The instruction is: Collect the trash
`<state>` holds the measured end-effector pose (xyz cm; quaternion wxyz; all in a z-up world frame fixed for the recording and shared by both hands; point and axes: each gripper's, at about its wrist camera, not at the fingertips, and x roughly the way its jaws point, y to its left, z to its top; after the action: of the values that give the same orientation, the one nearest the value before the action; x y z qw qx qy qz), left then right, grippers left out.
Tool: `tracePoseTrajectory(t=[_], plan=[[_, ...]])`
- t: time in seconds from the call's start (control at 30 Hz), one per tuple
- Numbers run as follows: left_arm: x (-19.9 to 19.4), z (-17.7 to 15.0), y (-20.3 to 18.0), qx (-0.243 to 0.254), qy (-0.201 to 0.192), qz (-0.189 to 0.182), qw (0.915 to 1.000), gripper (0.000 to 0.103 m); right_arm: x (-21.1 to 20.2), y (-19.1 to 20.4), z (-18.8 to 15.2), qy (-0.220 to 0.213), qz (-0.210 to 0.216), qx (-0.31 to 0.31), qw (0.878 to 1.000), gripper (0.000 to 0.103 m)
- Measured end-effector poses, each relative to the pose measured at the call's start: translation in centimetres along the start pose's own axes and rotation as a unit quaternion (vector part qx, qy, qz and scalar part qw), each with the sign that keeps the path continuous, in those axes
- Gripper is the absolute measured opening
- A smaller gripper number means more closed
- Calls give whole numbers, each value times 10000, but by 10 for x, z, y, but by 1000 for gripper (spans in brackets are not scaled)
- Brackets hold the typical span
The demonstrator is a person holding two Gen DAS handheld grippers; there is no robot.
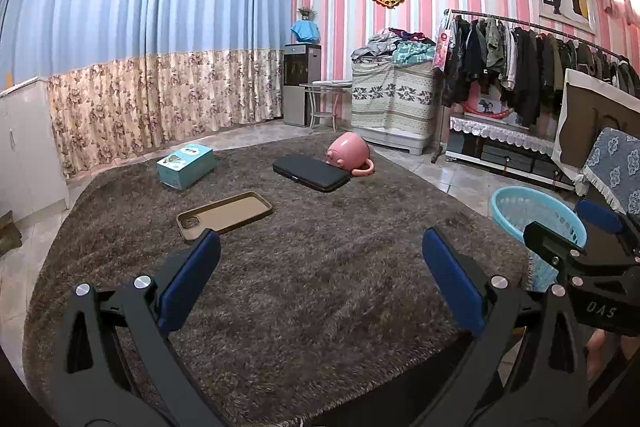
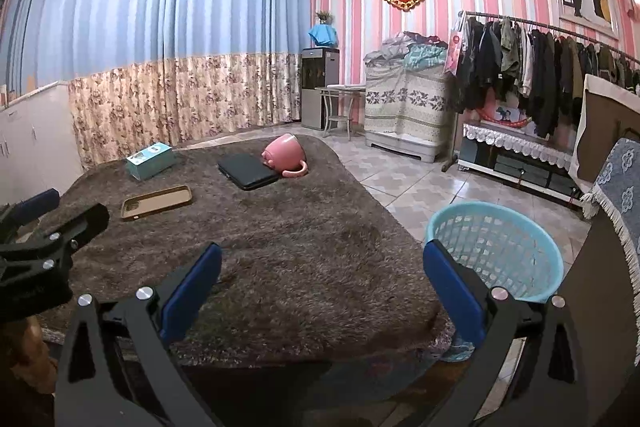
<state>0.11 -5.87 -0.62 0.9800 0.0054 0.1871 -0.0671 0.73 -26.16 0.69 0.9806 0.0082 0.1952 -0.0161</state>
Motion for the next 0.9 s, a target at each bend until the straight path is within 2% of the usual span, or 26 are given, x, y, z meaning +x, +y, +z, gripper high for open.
tracePoseTrajectory(t=[0.9], plan=[[-3,2,-1,-24,-41,-1,10000,98,0,0,-3,-10,36,44,10000,98]])
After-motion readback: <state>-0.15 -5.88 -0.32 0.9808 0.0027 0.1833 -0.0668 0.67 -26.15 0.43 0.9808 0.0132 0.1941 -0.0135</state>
